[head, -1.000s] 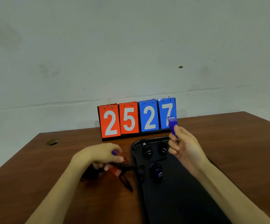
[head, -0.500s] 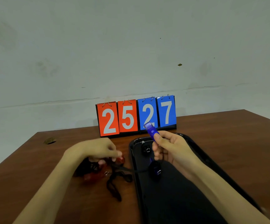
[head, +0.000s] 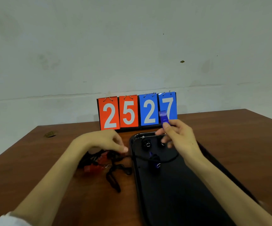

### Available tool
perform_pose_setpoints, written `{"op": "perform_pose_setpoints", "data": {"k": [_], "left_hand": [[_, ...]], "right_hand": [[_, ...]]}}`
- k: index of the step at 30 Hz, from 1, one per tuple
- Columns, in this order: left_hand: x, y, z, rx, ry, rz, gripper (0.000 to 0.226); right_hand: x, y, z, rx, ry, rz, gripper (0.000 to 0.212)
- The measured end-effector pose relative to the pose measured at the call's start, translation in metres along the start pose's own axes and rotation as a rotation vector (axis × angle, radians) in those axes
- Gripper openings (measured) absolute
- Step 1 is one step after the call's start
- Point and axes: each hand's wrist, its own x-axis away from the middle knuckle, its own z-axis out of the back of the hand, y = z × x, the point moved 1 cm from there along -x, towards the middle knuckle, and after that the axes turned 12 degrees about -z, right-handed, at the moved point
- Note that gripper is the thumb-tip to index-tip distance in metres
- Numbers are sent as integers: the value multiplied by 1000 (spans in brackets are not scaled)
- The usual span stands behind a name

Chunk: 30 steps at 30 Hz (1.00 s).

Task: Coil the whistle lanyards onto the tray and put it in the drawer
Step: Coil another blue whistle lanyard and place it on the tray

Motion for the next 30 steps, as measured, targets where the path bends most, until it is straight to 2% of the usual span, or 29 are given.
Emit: {"op": "perform_pose_setpoints", "data": {"k": [1, 2, 3, 4, 6, 7, 8, 9, 11, 13, 15, 17, 19, 20, 22, 24, 27, 30], "left_hand": [[-5, 12, -5, -36, 130, -53, 31], [-11, 27, -10, 46, 281, -107, 28], [-16, 43, -16, 262, 424, -155, 27], [-20, 59, -24, 603, 520, -202, 29], [-27, 82, -39, 1251, 526, -255, 39], [-28, 88, -45, 1402, 471, -239, 44], [-28, 91, -49, 1449, 388, -217, 48], [-26, 93, -50, 1430, 309, -193, 50], [-24, 92, -49, 1250, 207, -162, 49], [-24, 90, -48, 1061, 187, -175, 43], [-24, 88, -46, 1030, 186, -191, 32], [-20, 89, -42, 1062, 109, -190, 24], [-12, 88, -33, 970, 30, -119, 22], [-8, 86, -27, 852, 30, -66, 24], [0, 80, -17, 551, 90, -1, 28], [4, 76, -7, 339, 170, -39, 25], [8, 72, 5, 171, 304, -170, 15], [9, 65, 11, 172, 433, -257, 7]], "right_hand": [[1, 2, -3, -15, -54, -2, 26], [2, 2, -6, -28, -87, 2, 27], [4, 2, -7, -38, -101, 6, 29], [5, 1, -7, -43, -91, 16, 31], [5, -1, -6, -39, -25, 35, 33], [4, -2, -5, -49, 11, 29, 33], [4, -3, -3, -70, 40, 21, 33], [3, -3, -1, -89, 61, 15, 32], [0, -5, 3, -107, 83, 11, 29], [-1, -5, 4, -118, 73, -5, 27], [0, -4, 3, -118, 65, -40, 23], [0, -2, 4, -116, 67, -78, 20], [-2, 0, 6, -31, 73, -73, 22], [-3, 1, 7, 83, 81, -46, 27], [-4, 3, 6, 384, 85, 29, 31], [-2, 6, 2, 588, 28, 74, 31], [2, 9, -5, 653, -163, 55, 27], [5, 7, -9, 581, -310, 61, 24]]}}
